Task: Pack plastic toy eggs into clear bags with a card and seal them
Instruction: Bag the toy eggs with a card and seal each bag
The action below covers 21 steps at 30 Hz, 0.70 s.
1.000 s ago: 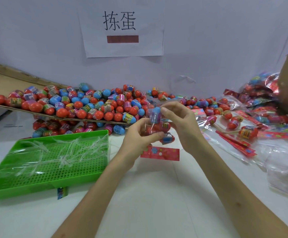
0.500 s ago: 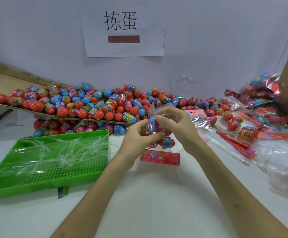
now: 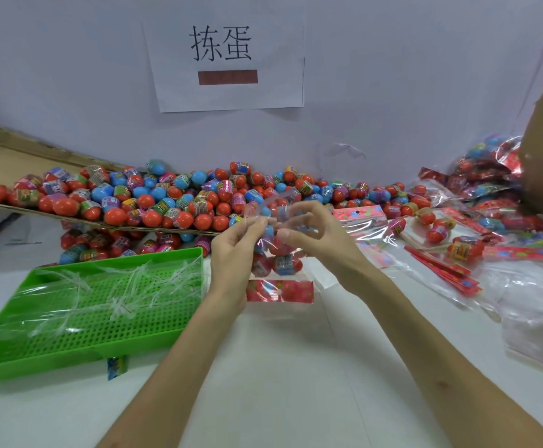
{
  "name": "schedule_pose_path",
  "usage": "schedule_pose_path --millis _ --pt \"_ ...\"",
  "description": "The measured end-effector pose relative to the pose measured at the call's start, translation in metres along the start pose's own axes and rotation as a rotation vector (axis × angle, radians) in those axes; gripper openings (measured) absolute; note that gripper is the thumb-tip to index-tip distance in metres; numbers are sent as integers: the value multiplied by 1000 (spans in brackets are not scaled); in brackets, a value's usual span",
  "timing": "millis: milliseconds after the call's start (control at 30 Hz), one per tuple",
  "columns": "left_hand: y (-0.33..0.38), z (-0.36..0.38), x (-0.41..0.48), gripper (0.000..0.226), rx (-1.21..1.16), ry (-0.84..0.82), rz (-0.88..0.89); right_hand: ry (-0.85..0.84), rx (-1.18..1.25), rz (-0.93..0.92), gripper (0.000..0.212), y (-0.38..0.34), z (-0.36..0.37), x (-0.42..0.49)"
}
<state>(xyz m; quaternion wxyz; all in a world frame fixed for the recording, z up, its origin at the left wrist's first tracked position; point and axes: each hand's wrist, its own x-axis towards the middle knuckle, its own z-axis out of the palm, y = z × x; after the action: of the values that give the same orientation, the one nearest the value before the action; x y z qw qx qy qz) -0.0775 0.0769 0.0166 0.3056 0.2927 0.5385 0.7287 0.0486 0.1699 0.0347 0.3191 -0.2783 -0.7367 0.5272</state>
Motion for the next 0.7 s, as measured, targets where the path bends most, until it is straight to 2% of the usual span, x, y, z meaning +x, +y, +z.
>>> schedule_pose_path --millis 100,233,400,600,700 --pt "1 0 -2 16 -73 14 -18 30 21 -48 28 4 11 -1" --pt "2 2 -4 16 -60 8 -1 67 47 -101 31 3 12 0" --pt "1 5 -6 26 -24 -15 53 131 78 -74 28 1 7 -1" --pt "3 -3 -1 13 -98 39 51 156 114 -30 8 -1 7 -1" --pt "5 0 -3 28 -133 17 15 213 157 -55 10 -2 6 -1"
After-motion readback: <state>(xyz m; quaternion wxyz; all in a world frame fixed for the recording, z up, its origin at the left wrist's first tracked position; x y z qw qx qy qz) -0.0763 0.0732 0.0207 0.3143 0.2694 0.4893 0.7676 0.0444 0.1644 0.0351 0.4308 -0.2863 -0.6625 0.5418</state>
